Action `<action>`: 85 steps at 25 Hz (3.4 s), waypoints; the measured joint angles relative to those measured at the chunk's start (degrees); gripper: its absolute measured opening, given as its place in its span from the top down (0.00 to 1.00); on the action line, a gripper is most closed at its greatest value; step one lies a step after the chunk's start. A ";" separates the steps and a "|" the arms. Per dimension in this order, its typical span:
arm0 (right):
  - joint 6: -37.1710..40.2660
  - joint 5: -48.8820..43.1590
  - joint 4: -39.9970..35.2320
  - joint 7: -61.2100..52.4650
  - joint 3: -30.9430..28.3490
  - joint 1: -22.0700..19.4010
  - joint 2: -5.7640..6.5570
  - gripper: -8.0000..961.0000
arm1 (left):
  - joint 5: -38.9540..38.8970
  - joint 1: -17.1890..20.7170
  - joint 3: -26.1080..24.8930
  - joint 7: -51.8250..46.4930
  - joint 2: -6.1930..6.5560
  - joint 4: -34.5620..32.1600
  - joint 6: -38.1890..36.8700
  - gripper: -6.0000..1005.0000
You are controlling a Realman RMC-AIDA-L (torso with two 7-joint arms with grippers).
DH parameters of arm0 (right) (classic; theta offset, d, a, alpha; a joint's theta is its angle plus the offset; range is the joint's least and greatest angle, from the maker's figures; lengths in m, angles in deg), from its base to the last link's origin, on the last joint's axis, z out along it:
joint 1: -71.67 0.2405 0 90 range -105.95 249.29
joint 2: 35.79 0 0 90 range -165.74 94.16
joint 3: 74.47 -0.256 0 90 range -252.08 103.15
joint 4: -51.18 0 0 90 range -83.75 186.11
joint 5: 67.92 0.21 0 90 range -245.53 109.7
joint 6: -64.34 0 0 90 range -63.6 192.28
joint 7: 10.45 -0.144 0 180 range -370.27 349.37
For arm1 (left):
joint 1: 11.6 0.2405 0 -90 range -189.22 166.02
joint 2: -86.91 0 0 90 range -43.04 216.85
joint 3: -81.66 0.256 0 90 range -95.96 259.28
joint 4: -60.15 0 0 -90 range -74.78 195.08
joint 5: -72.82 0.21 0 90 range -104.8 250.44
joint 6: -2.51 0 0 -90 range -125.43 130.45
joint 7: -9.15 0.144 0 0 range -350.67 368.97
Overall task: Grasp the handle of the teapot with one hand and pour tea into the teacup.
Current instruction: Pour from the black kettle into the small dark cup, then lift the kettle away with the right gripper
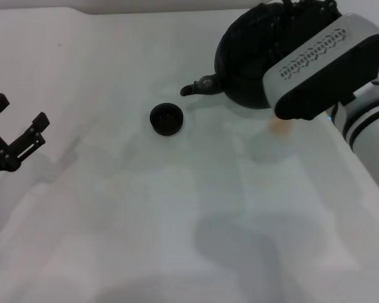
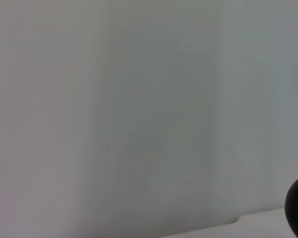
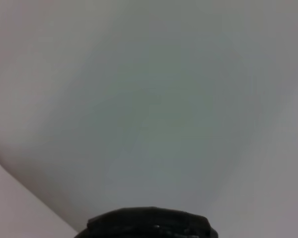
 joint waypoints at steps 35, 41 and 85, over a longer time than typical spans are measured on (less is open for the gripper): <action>12.61 7.26 2.18 9.24 9.71 2.78 -0.33 0.88 | 0.00 -0.41 0.27 0.00 -0.08 -0.13 -0.01 0.15; 12.65 7.31 2.18 9.27 10.05 2.87 -0.33 0.88 | 0.00 -0.41 0.26 0.00 -0.08 -0.11 0.00 0.15; 12.60 7.96 0.35 9.31 12.17 5.81 -0.60 0.88 | 1.11 -0.06 0.27 0.25 -0.34 -0.54 0.61 0.16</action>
